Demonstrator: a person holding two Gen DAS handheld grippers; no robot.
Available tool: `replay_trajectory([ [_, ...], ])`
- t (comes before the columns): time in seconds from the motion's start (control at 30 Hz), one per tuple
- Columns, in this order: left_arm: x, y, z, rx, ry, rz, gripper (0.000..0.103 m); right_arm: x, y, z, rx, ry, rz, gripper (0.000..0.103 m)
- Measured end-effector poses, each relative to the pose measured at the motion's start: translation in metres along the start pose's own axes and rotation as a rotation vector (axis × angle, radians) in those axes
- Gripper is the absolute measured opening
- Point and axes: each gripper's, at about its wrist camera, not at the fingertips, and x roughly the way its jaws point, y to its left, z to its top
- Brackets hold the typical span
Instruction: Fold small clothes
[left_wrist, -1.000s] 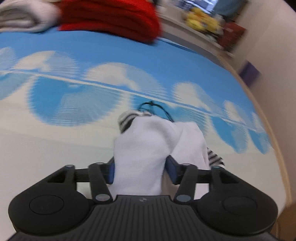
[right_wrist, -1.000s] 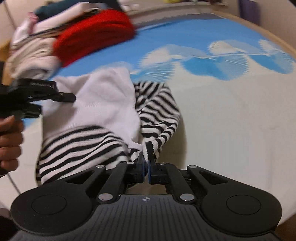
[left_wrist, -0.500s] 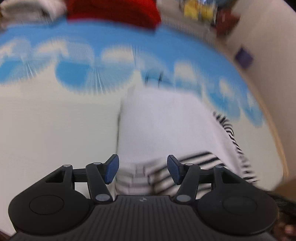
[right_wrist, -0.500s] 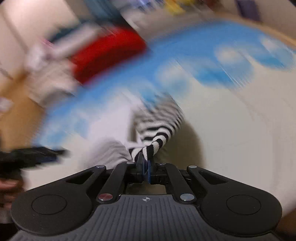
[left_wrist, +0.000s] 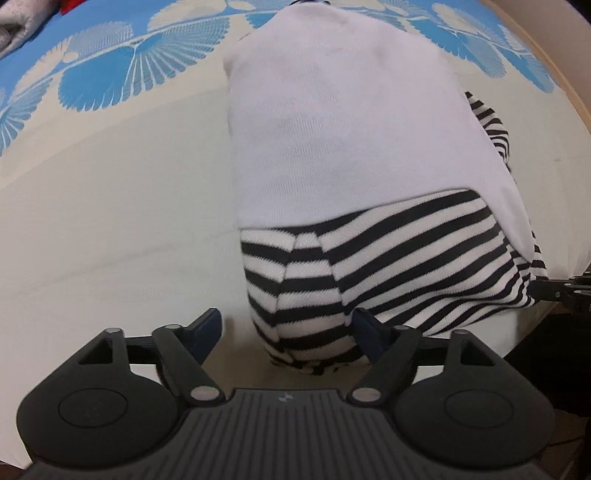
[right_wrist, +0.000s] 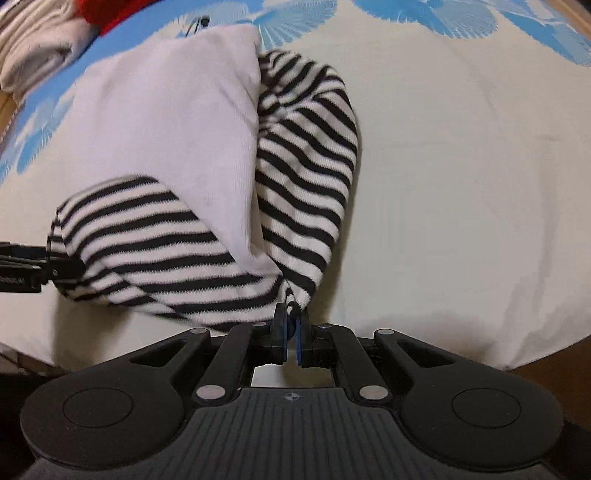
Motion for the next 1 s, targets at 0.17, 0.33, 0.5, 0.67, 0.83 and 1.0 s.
replay_trajectory([
  [0.17,0.001,0.001,0.001,0.032,-0.011,0.03,0.088,-0.007,-0.011,0.003,-0.003,0.039,-0.142,0.0],
  [0.33,-0.022,-0.002,0.006,-0.001,-0.087,0.027,0.087,-0.067,-0.014,0.029,0.068,-0.314,0.003,0.005],
  [0.5,-0.037,0.006,0.018,-0.116,-0.189,0.045,0.087,-0.069,-0.01,0.071,0.086,-0.412,0.091,0.069],
  [0.67,-0.048,0.011,0.033,-0.182,-0.29,0.153,0.087,-0.03,-0.004,0.117,0.102,-0.374,0.118,0.069],
  [0.83,-0.053,0.016,0.045,-0.229,-0.33,0.189,0.087,0.015,0.01,0.142,0.099,-0.296,0.13,0.069],
  [1.0,-0.053,0.022,0.054,-0.246,-0.335,0.178,0.087,0.043,0.019,0.157,0.133,-0.238,0.185,0.069],
])
